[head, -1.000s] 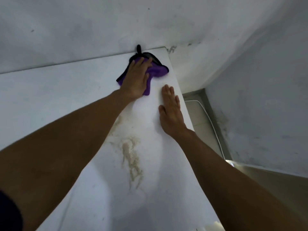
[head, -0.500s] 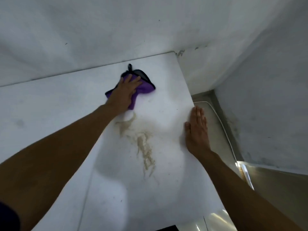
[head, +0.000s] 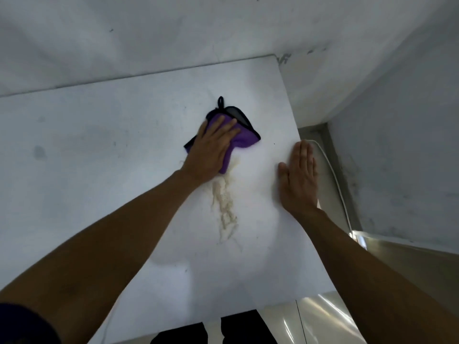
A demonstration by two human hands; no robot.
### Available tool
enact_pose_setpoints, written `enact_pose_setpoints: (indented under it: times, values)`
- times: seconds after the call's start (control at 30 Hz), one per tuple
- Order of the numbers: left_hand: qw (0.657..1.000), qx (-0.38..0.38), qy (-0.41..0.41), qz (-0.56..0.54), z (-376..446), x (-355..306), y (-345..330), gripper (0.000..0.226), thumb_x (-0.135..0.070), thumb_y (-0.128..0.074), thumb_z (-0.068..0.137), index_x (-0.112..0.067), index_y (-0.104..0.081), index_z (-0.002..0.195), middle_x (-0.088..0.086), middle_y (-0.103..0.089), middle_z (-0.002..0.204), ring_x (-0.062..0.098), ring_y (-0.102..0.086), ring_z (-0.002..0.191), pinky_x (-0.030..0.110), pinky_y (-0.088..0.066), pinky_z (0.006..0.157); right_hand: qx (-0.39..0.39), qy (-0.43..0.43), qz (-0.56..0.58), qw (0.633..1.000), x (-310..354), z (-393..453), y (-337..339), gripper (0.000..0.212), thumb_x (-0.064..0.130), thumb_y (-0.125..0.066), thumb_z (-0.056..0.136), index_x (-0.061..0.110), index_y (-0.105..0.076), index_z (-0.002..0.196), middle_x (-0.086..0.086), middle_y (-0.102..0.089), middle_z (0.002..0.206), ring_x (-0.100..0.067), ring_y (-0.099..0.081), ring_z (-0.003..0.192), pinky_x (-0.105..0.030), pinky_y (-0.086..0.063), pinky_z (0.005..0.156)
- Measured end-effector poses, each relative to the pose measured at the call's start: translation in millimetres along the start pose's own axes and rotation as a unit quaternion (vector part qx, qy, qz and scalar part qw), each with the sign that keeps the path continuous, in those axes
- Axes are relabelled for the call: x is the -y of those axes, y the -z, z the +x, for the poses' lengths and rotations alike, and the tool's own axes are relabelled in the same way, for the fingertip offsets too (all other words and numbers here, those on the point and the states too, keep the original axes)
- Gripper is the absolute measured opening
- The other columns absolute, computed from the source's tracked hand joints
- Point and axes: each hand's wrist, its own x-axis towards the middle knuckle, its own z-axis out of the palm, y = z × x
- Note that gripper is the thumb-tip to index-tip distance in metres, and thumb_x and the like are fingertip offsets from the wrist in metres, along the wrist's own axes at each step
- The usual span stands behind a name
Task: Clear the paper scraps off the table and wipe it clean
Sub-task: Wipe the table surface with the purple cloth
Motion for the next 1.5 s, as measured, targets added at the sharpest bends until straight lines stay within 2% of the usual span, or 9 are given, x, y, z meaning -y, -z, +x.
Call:
enact_pose_setpoints:
  times: [0.17,0.33,0.63,0.8,0.9,1.0,1.13,1.3,1.5]
  values:
    - [0.976,-0.119,0.163,-0.081,6,36,39,0.047,-0.024,-0.036,0.104,-0.006,-0.049,0.145,0.015,-0.049,0.149,0.030,-0.044,0.139,0.028,-0.026,0.119,-0.010,0.043,-0.035,0.998,-2,-6,0,0.067,0.043,-0.022,0.104,0.008,-0.001,0.158,-0.006,0.003,0.166,-0.016,0.008,0.153,-0.034,0.002,0.124]
    - [0.967,-0.104,0.232,0.014,-21,84,37,0.047,-0.018,-0.033,0.104,-0.006,-0.042,0.149,0.014,-0.038,0.157,0.037,-0.026,0.149,0.054,-0.013,0.122,-0.016,0.047,-0.026,0.998,-3,-6,1,0.068,0.042,-0.028,0.105,0.008,0.000,0.158,-0.006,0.004,0.166,-0.016,0.009,0.153,-0.033,0.003,0.124]
    - [0.991,-0.051,0.032,-0.123,-7,-18,-2,0.041,-0.010,-0.040,0.100,-0.002,-0.057,0.137,0.013,-0.052,0.148,0.033,-0.036,0.145,0.045,-0.016,0.124,0.006,0.046,-0.023,0.999,-4,-5,1,0.073,0.049,-0.024,0.103,0.011,0.004,0.158,-0.003,0.008,0.166,-0.014,0.012,0.152,-0.035,0.000,0.125]
    - [0.955,-0.200,0.191,-0.111,-55,26,28,0.042,-0.011,-0.040,0.101,-0.002,-0.055,0.138,0.010,-0.050,0.148,0.033,-0.042,0.142,0.052,-0.033,0.118,0.009,0.047,-0.019,0.999,-5,-4,1,0.074,0.052,-0.022,0.102,0.011,0.003,0.158,-0.003,0.007,0.166,-0.015,0.011,0.152,-0.036,0.000,0.125]
    - [0.925,-0.174,0.337,-0.033,-100,50,28,0.046,-0.017,-0.037,0.106,-0.005,-0.040,0.150,0.013,-0.038,0.158,0.032,-0.027,0.149,0.049,-0.019,0.123,0.009,0.042,-0.016,0.999,-5,-5,2,0.073,0.051,-0.023,0.103,0.012,0.005,0.158,-0.002,0.009,0.166,-0.013,0.012,0.152,-0.035,0.002,0.124]
    - [0.910,-0.145,0.385,0.043,-112,33,10,0.052,-0.025,-0.031,0.108,-0.009,-0.027,0.157,0.009,-0.024,0.165,0.032,-0.016,0.153,0.049,-0.012,0.124,0.011,0.042,-0.013,0.999,-6,-4,1,0.072,0.051,-0.022,0.103,0.012,0.006,0.157,-0.001,0.010,0.166,-0.013,0.013,0.152,-0.034,0.004,0.124]
    - [0.915,-0.155,0.371,0.030,-79,-22,-14,0.054,-0.021,-0.031,0.104,-0.006,-0.029,0.155,0.013,-0.027,0.163,0.036,-0.021,0.151,0.050,-0.017,0.122,0.043,0.034,0.075,0.996,-7,-3,9,0.068,0.048,-0.020,0.103,0.015,0.004,0.158,0.003,0.009,0.166,-0.009,0.012,0.151,-0.032,0.004,0.123]
    - [0.953,-0.142,0.203,-0.176,-32,-89,-16,0.063,-0.018,-0.025,0.090,0.007,-0.041,0.146,0.021,-0.039,0.155,0.041,-0.027,0.148,0.049,-0.021,0.123,0.005,-0.008,0.170,0.985,-15,-31,25,0.060,0.042,-0.024,0.106,0.018,-0.007,0.159,0.004,-0.002,0.166,-0.006,0.000,0.152,-0.026,-0.003,0.123]
    - [0.941,-0.217,0.243,-0.092,-74,-19,12,0.050,-0.010,-0.037,0.099,0.000,-0.043,0.148,0.017,-0.040,0.156,0.036,-0.030,0.148,0.047,-0.027,0.122,-0.029,0.012,0.111,0.993,-25,-89,10,0.062,0.041,-0.024,0.105,0.016,-0.006,0.159,0.002,-0.002,0.167,-0.010,0.003,0.153,-0.040,-0.011,0.125]
